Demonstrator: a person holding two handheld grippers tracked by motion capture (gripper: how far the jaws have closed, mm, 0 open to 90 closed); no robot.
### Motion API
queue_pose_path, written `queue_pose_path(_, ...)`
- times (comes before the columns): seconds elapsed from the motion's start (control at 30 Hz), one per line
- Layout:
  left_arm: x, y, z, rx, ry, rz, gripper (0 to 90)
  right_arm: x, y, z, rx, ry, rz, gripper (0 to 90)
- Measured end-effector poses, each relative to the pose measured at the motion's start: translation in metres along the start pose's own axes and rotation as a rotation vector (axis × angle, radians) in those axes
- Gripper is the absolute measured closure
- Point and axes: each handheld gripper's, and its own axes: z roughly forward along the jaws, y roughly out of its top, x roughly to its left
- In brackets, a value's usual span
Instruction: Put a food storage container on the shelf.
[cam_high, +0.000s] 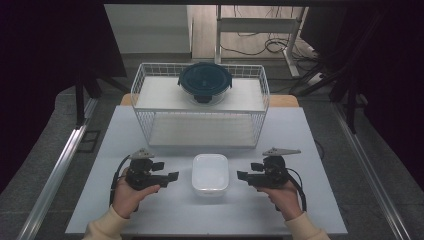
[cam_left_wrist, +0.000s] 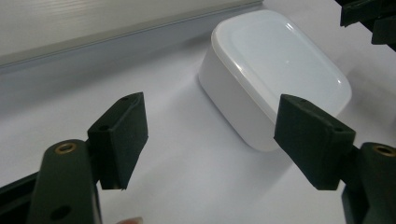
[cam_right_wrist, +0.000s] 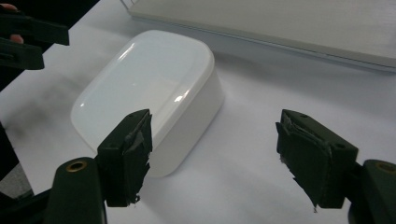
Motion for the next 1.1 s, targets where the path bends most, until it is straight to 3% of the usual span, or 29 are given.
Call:
queue_pose_path(0.23,-0.001,0.006,0.003,-0.005,-0.031,-0.034,24.6,0.006,0.002,0.004,0.002,0.035,0.006,30.4)
queue_pose_path(0.47,0.0,0.018,0.012,0.003,-0.077,-0.102,25.1,0.011,0.012,0.016,0.016,0.069,0.033,33.2)
queue_pose_path(0.67,0.002,0.028,0.026,0.022,-0.148,-0.169,27.0,0.011,0.023,0.033,0.036,0.098,0.084,34.0)
queue_pose_path(0.83,0.001,0.028,0.036,0.042,-0.165,-0.177,28.0,0.009,0.022,0.041,0.05,0.113,0.118,36.3)
queue_pose_path(1.1,0.003,0.025,0.047,0.062,-0.214,-0.231,30.1,0.008,0.016,0.05,0.074,0.125,0.155,39.2)
